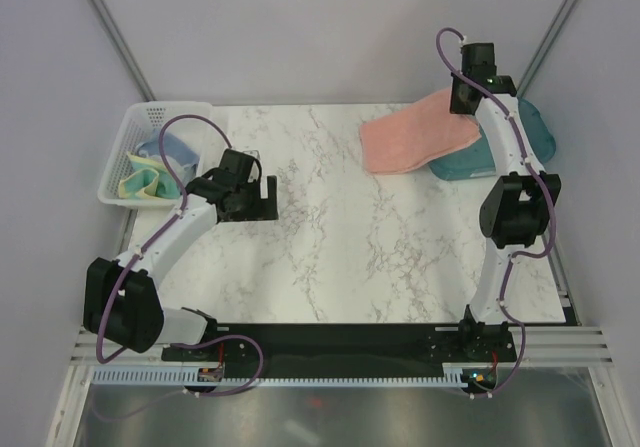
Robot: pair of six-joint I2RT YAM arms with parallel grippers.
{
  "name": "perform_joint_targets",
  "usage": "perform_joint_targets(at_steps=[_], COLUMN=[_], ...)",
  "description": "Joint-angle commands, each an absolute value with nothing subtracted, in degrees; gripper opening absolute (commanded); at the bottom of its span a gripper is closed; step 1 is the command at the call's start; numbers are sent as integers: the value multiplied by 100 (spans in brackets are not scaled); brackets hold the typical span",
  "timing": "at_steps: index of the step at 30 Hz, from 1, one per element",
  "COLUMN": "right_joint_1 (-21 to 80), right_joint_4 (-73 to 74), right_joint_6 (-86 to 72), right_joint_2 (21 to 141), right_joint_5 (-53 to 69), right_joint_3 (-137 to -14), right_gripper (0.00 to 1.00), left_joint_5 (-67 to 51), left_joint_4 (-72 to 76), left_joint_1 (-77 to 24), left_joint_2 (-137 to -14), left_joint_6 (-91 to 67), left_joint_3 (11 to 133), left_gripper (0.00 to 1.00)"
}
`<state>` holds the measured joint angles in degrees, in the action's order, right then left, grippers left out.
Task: Fold and stack the towels
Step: Neatly place the folded towel into the bin
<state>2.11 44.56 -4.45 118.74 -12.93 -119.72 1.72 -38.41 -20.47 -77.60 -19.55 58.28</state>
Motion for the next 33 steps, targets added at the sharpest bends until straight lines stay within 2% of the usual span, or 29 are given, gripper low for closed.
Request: perform_joint_targets(at_steps=[1,19,33], right_joint_1=[53,-835,-1274], right_joint_4=[4210,3999,3025], right_joint_6=[-246,615,783], right_joint_2=[12014,13060,13623], right_joint_5=[-1529,-2056,-2584], right_joint_3=[-12410,-13148,-13263], right_gripper=[0,0,0], left_joint_5=[378,255,176], left_joint_4=[-3727,-3744,-3735], left_joint_1=[-2101,-2276,-2329], left_joint_2=[-7805,-7743,-7840], left_joint_6=[-1696,-1661,-1626], left_joint_3=[5836,5810,5845], left_gripper=[100,100,100])
